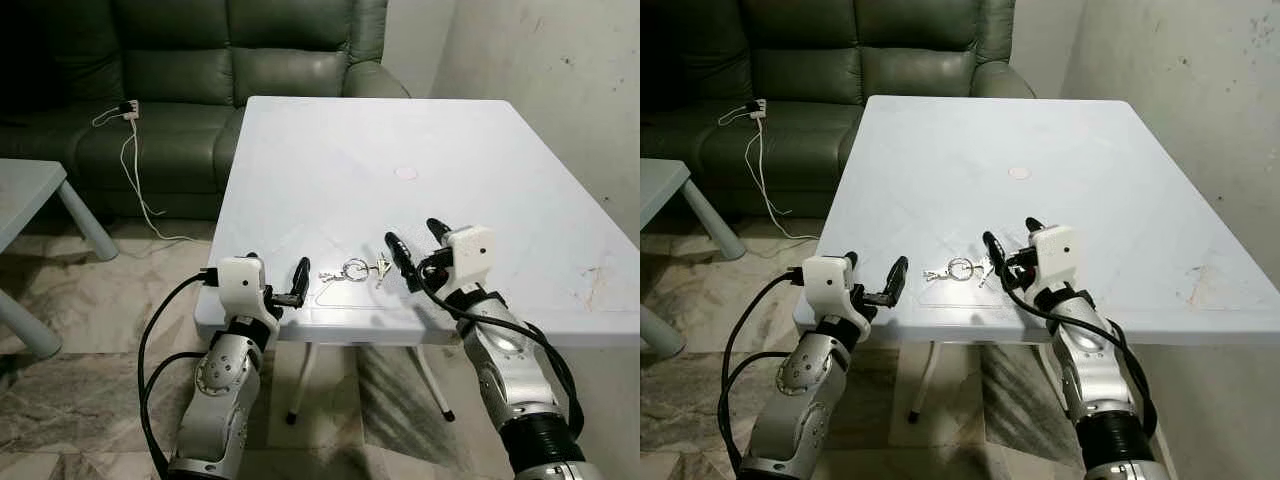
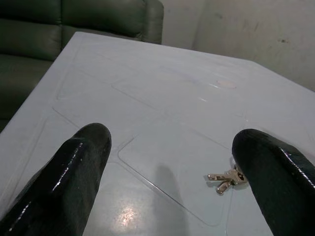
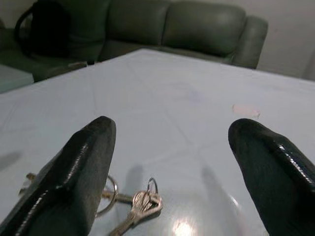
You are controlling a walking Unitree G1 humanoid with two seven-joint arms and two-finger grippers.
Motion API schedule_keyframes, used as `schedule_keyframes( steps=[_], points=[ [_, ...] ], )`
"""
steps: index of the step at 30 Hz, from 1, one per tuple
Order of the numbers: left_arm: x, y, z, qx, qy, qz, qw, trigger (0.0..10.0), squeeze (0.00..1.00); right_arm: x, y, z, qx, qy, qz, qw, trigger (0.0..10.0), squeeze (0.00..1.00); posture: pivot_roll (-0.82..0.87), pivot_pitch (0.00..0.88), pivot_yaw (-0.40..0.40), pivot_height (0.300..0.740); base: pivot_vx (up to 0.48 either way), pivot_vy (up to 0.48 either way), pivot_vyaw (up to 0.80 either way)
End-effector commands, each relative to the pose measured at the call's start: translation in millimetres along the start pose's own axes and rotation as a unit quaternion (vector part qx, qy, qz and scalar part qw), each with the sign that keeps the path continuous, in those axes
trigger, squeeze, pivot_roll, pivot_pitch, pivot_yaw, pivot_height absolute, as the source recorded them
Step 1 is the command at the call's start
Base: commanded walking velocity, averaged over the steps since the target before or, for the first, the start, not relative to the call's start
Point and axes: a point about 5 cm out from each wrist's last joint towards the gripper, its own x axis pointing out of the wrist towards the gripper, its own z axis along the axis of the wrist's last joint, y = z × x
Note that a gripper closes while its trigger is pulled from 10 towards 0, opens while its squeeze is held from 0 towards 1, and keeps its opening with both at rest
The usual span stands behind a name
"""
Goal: Hang keys on a hook
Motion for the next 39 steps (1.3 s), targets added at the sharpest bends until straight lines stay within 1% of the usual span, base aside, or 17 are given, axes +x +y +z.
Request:
schedule_keyframes(
  steps=[1,8,12,16,21,23,31,36,39],
  points=[
    [-1.1,-3.7,1,0.001,0.002,-0.007,1.000,10.0,0.00,5.4,2.5,2,0.000,0.003,0.005,1.000,10.0,0.00,0.08,0.003,-0.088,0.740,0.000,0.000,0.00],
    [-3.1,-8.7,0,0.004,0.005,-0.018,1.000,10.0,0.00,12.5,7.4,3,0.008,0.016,0.004,1.000,10.0,0.00,0.09,0.012,-0.097,0.740,0.000,0.000,0.00],
    [-6.5,-16.6,-2,0.005,0.010,-0.034,0.999,10.0,0.00,17.1,13.1,1,0.011,0.031,0.006,0.999,10.0,0.00,0.09,0.022,-0.101,0.740,0.000,0.000,0.00],
    [-10.6,-21.2,-2,0.005,0.013,-0.042,0.999,10.0,0.00,20.1,18.9,-1,0.012,0.042,0.006,0.999,10.0,0.00,0.10,0.045,-0.103,0.740,0.000,0.000,0.00],
    [-14.4,-21.1,-2,0.003,0.016,-0.040,0.999,10.0,0.00,23.3,25.8,-2,0.008,0.047,0.004,0.999,10.0,0.00,0.11,0.059,-0.102,0.740,0.000,0.000,0.00],
    [-17.3,-21.5,-2,0.002,0.018,-0.039,0.999,10.0,0.00,26.7,30.5,-2,0.006,0.051,-0.005,0.999,10.0,0.00,0.11,0.068,-0.101,0.740,0.000,0.000,0.00],
    [-24.8,-24.5,1,-0.002,0.022,-0.036,0.999,10.0,0.00,34.6,37.4,-2,-0.003,0.070,-0.045,0.997,10.0,0.00,0.13,0.093,-0.103,0.740,0.000,0.000,0.00],
    [-28.8,-25.9,2,-0.006,0.024,-0.035,0.999,10.0,0.00,36.5,37.8,-3,-0.016,0.080,-0.061,0.995,10.0,0.00,0.13,0.108,-0.107,0.740,0.000,0.000,0.00],
    [-30.4,-26.9,2,-0.006,0.025,-0.035,0.999,10.0,0.00,37.0,36.9,-5,-0.014,0.085,-0.067,0.994,10.0,0.00,0.14,0.113,-0.109,0.740,0.000,0.000,0.00]
  ],
)
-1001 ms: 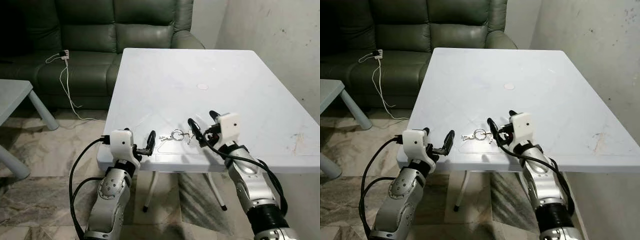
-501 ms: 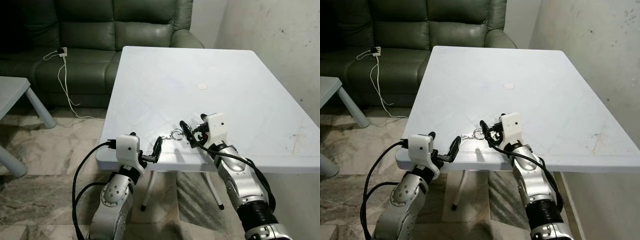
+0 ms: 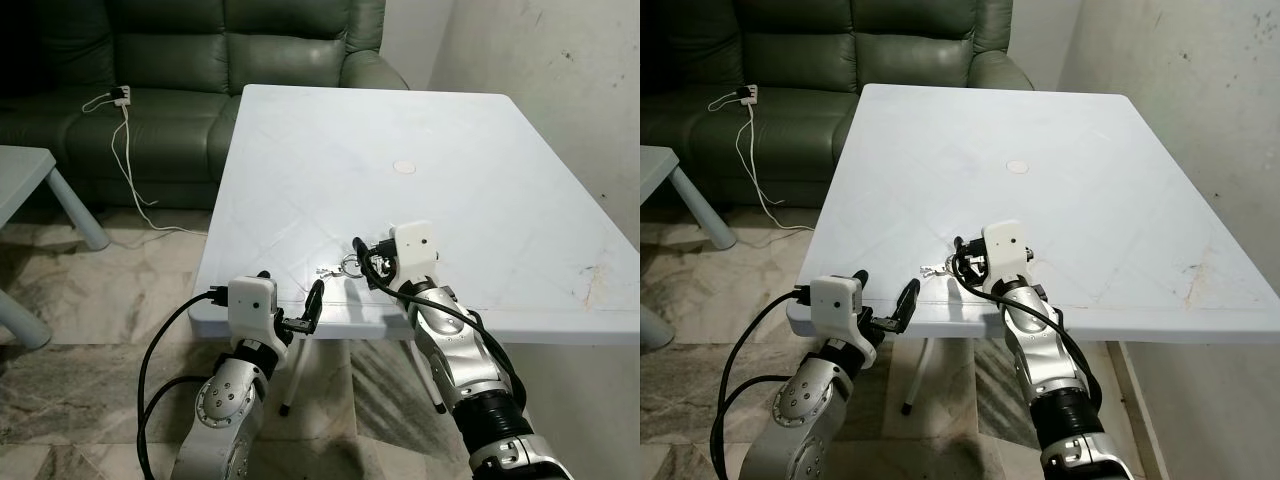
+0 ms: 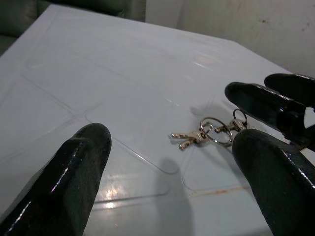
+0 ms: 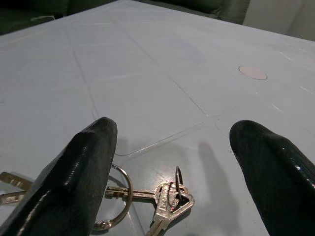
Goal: Hang keys on a hook
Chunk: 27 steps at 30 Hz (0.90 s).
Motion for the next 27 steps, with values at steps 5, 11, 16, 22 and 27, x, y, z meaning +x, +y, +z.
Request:
schedule_keyframes(
  steps=[5,11,16,22,27],
  points=[
    [-5.0,-7.7,1.4,-0.010,0.003,-0.002,1.000,10.0,0.00,-0.1,-3.2,-4.0,-0.010,0.019,-0.018,1.000,10.0,0.00,0.14,0.134,-0.115,0.740,0.000,0.000,0.00],
    [-7.5,-9.1,1.4,-0.015,0.007,0.000,1.000,10.0,0.00,-2.5,-2.4,-8.7,-0.016,0.031,-0.021,0.999,10.0,0.00,0.14,0.145,-0.116,0.740,0.000,0.000,0.00],
    [-9.7,-9.9,1.5,-0.016,0.010,0.002,1.000,10.0,0.00,-3.5,-1.1,-10.7,-0.009,0.035,-0.017,0.999,10.0,0.00,0.14,0.155,-0.116,0.740,0.000,0.000,0.00],
    [-10.6,-10.0,1.3,-0.018,0.013,0.003,1.000,10.0,0.00,-0.1,-0.1,-6.3,-0.009,0.026,-0.010,1.000,6.2,0.00,0.14,0.161,-0.116,0.740,0.000,0.000,0.00],
    [-11.8,-9.7,1.8,-0.019,0.014,0.006,1.000,10.0,0.00,3.1,-0.5,-3.6,-0.004,0.027,-0.009,1.000,0.0,0.00,0.15,0.166,-0.119,0.740,0.000,0.000,0.00]
  ],
)
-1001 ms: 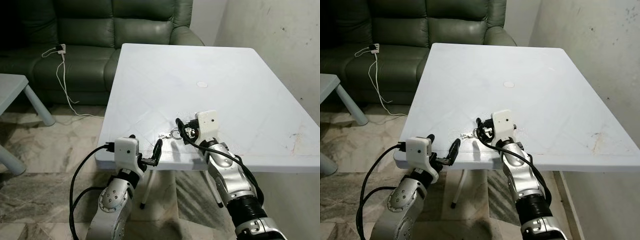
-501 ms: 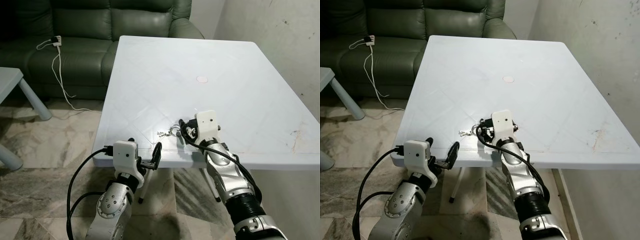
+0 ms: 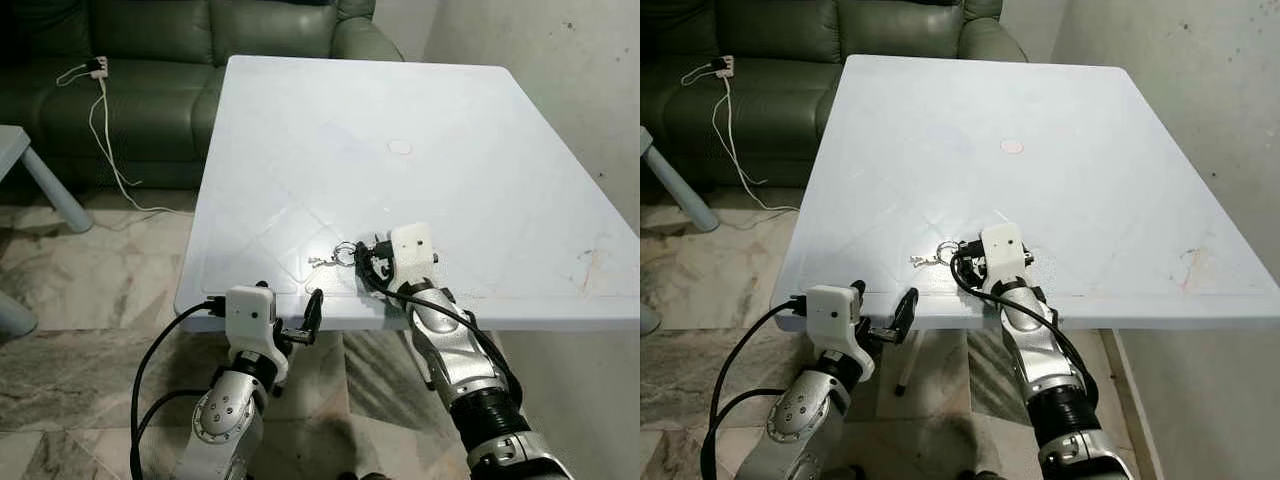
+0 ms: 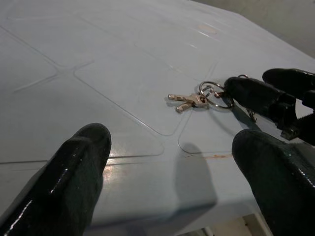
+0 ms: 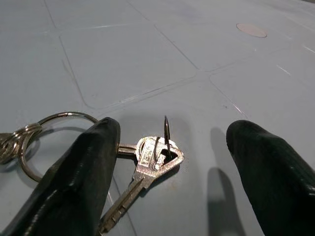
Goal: Hang keys on a hook
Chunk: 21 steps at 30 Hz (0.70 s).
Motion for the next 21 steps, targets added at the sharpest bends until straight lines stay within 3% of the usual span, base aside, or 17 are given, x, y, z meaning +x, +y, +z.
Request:
schedule_keyframes(
  steps=[1,21],
  points=[
    [-1.1,-7.3,2.8,-0.012,-0.004,-0.005,1.000,10.0,0.00,1.0,-2.6,-0.5,0.007,0.005,-0.003,1.000,0.0,0.00,0.15,0.166,-0.119,0.740,0.000,0.000,0.00],
    [-2.2,-6.9,3.8,-0.015,-0.003,0.004,1.000,10.0,0.00,3.4,-1.5,1.7,0.015,0.005,-0.001,1.000,0.0,0.00,0.16,0.176,-0.122,0.740,0.000,0.000,0.00]
  ],
)
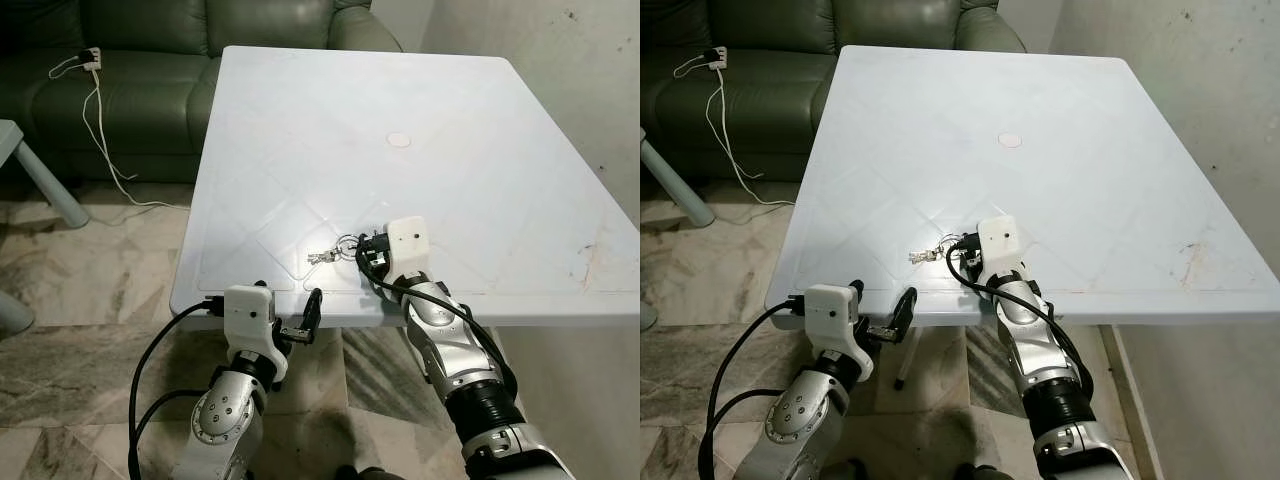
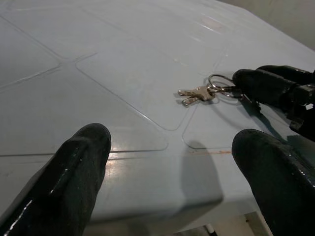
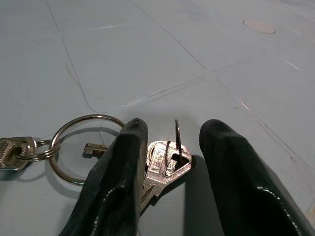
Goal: Hang keys on a hook
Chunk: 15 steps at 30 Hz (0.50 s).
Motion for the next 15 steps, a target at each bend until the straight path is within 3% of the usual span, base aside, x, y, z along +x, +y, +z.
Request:
schedule_keyframes(
  steps=[1,15],
  points=[
    [-1.2,-7.1,2.1,-0.015,-0.003,-0.005,1.000,10.0,0.00,0.1,-5.3,-4.1,0.002,0.013,-0.009,1.000,0.0,0.00,0.16,0.176,-0.123,0.740,0.000,0.000,0.00],
    [-0.4,-7.5,3.2,-0.017,-0.004,-0.004,1.000,10.0,0.00,0.5,-5.6,-3.4,0.004,0.011,-0.011,1.000,0.0,0.00,0.16,0.178,-0.121,0.740,0.000,0.000,0.00]
  ],
)
